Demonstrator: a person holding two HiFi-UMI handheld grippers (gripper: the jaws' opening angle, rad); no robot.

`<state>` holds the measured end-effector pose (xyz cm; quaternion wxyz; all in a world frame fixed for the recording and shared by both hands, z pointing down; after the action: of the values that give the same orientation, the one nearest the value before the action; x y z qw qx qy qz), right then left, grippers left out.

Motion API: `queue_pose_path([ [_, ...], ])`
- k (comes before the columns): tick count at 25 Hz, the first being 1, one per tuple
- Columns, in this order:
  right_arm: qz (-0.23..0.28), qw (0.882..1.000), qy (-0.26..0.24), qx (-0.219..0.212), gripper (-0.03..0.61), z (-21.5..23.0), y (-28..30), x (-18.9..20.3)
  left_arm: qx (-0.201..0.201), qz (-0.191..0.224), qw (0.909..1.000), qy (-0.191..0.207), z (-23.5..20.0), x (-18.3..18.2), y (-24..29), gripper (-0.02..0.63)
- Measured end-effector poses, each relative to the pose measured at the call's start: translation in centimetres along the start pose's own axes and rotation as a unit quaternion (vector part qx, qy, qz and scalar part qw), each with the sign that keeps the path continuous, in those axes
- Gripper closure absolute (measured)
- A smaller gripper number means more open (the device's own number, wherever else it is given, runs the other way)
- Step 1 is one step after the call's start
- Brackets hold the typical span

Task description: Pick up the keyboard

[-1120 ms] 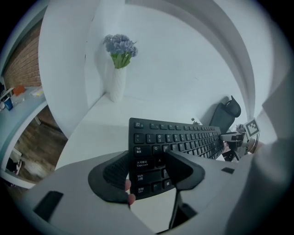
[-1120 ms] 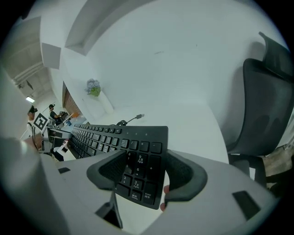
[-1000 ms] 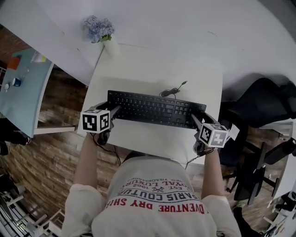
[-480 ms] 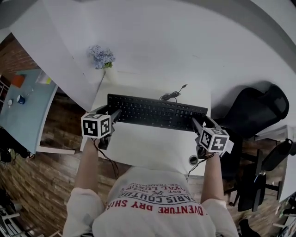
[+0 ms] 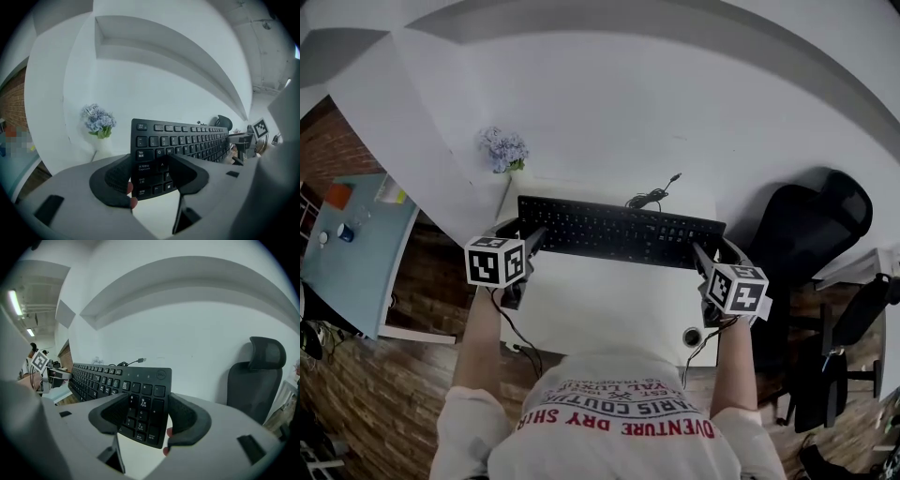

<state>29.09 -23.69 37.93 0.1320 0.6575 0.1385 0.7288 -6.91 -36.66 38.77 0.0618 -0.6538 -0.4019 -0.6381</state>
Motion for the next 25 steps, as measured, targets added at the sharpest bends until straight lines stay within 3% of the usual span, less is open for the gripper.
queue_pose_path([
  [8,0.022,1.000,-0.005,0.022,0.298,-0.4,-1.8,-1.5,0.017,0.021,0.9995,0.012,0.4,-1.6,-0.5,0.357],
  [25,0.017,0.999,-0.011,0.026,0.298,-0.4,-1.6,-1.5,0.002,0.027,0.9996,0.010,0.5,-1.2,-0.8,0.357],
])
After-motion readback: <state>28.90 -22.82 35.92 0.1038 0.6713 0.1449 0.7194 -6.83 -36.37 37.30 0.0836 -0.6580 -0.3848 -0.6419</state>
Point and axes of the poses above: the fingertips, and each gripper's own axes: y forward along the fingers, z to its right, x out of its underside, the point moved 1 cm from there along -y, backward along the fingers, and after that the axes turned 5 degrees about z, right-handed, at the moved point
